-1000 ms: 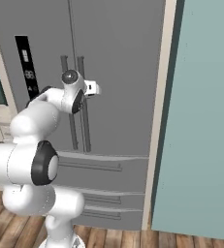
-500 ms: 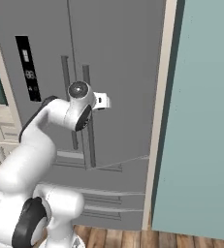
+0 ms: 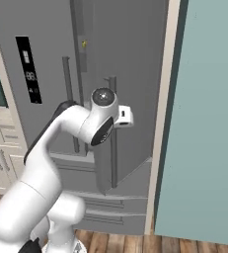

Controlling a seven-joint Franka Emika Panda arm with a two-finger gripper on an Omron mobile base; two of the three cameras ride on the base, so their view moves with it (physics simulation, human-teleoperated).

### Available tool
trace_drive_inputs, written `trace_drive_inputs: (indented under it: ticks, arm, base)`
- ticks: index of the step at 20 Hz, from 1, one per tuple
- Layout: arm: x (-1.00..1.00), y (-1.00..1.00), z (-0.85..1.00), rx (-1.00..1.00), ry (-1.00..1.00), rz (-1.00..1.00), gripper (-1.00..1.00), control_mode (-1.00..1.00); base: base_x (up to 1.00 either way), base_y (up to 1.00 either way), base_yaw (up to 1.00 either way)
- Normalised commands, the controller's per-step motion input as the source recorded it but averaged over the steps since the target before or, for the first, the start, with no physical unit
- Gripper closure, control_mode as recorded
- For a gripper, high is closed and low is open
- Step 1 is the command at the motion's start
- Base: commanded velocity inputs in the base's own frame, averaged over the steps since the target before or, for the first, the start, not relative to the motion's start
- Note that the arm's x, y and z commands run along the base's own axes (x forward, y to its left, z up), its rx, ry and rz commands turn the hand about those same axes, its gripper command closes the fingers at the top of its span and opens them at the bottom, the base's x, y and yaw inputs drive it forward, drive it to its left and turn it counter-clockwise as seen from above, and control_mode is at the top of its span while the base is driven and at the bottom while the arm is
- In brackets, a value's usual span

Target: Retrieve a lemon from the fridge and place it on the cutting board with the fish.

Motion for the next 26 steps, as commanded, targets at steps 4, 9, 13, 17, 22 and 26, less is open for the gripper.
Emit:
trace_drive_inputs:
  ticks: [4,9,13,17,22,26]
  arm:
    - [-0.58,-0.08,0.13,0.0,0.0,0.0,-1.0,-1.0]
    - [-0.72,-0.01,0.31,-0.02,-0.06,0.0,-1.0,-1.0]
    - [-0.59,0.3,0.54,-0.17,-0.05,0.0,-1.0,-1.0]
    - [-0.22,0.95,0.46,-0.39,0.01,-0.05,-1.0,-1.0]
    - [-0.02,1.0,0.11,-0.43,0.22,-0.09,-1.0,-1.0]
    - [0.17,0.64,-0.04,-0.31,0.32,-0.02,-1.0,-1.0]
  base:
    - [0.0,0.0,0.0]
    - [0.0,0.0,0.0]
    - [0.0,0.0,0.0]
    - [0.0,0.0,0.0]
    - [0.0,0.0,0.0]
    - [0.0,0.0,0.0]
